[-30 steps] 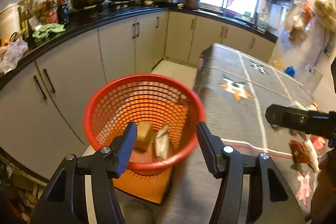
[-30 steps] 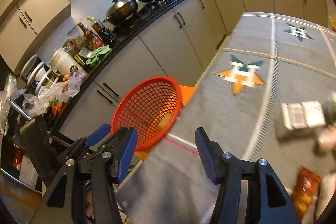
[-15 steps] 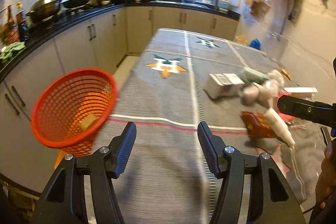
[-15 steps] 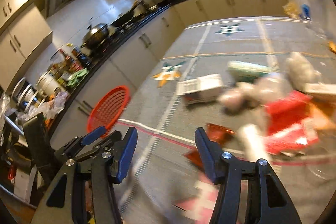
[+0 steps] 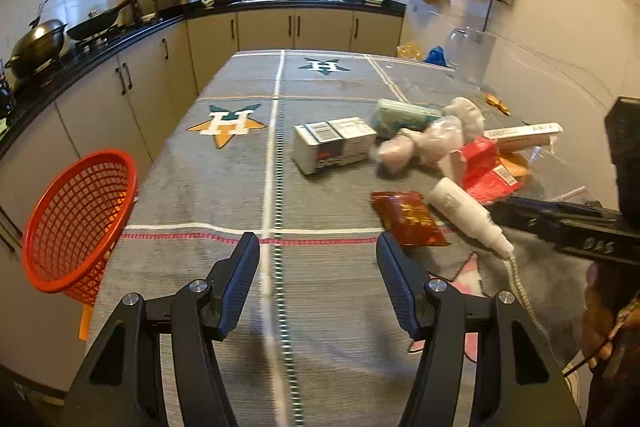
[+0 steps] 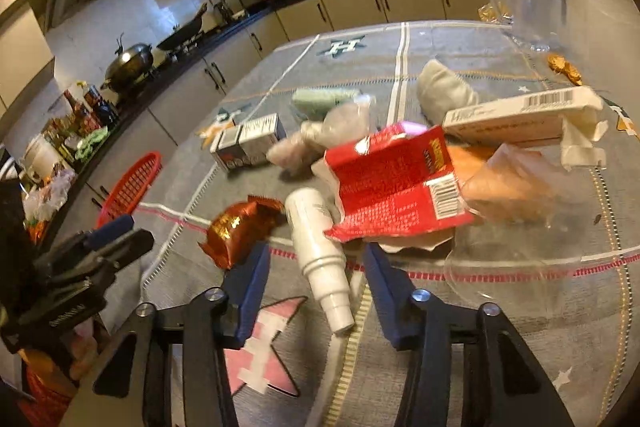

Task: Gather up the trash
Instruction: 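Grasp the white tube with the right tool while the left grasps the red snack wrapper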

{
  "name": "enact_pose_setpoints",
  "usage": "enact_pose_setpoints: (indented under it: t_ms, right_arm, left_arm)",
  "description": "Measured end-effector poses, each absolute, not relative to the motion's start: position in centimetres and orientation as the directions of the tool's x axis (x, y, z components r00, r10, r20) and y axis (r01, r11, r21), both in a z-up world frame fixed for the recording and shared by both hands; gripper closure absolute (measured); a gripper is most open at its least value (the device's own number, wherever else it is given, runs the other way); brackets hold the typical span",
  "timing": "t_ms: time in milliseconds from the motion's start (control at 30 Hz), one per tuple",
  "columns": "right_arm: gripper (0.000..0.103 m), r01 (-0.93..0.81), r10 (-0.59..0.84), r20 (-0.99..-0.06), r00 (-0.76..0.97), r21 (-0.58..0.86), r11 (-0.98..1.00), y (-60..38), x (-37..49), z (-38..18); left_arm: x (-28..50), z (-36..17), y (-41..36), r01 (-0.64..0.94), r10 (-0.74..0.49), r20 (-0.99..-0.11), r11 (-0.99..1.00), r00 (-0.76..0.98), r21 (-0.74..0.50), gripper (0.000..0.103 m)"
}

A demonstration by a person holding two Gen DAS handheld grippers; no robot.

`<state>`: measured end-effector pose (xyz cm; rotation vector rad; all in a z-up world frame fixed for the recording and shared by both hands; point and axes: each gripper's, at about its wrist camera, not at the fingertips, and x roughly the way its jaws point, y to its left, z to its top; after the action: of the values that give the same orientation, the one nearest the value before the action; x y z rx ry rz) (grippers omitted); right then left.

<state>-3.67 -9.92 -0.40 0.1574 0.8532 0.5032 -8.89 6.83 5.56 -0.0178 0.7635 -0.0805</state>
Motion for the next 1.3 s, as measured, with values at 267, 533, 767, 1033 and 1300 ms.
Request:
enact_pose_setpoints:
  t_ms: [267, 533, 767, 1033, 1300]
  right_arm:
    - [0.06, -0.381, 0.461, -0.72, 0.518, 0.288, 0.878, -8.4, -2.0, -2.1]
    - [0.068, -0.398, 0.45, -0.72, 0.529, 0.258, 0.88, -7.5, -2.0, -2.8]
    - [0.068, -0.38, 0.419, -0.714, 0.561, 0.228, 0.897, -9.1, -4.2, -2.8]
    - [0.068, -0.364, 0.442, -0.699, 0.562, 0.271, 0.891, -10.8, -4.7, -2.9]
    - [0.068, -0.384, 0.444, -0.696, 0.564, 0.254, 0.887, -10.5, -5.1, -2.9]
  left_arm:
    - [-8.7, 5.4, 6.0, 0.088, -0.092, -0.696, 0.995, 0.713, -0.042, 0.043]
    - [-7.4, 5.4, 5.1, 0.116, -0.127, -0.702, 0.991, 0.7, -0.064, 0.043]
    - [-5.9, 4.9, 2.6, 0.184, -0.184, -0.722, 0.98, 0.667, -0.08, 0.042]
    - [-3.0, 2.8, 0.5, 0.184, -0.152, -0.761, 0.982, 0.631, -0.044, 0.046]
    - [-1.5, 1.2, 0.8, 0.17, -0.14, -0.788, 0.984, 0.6, -0.045, 0.064]
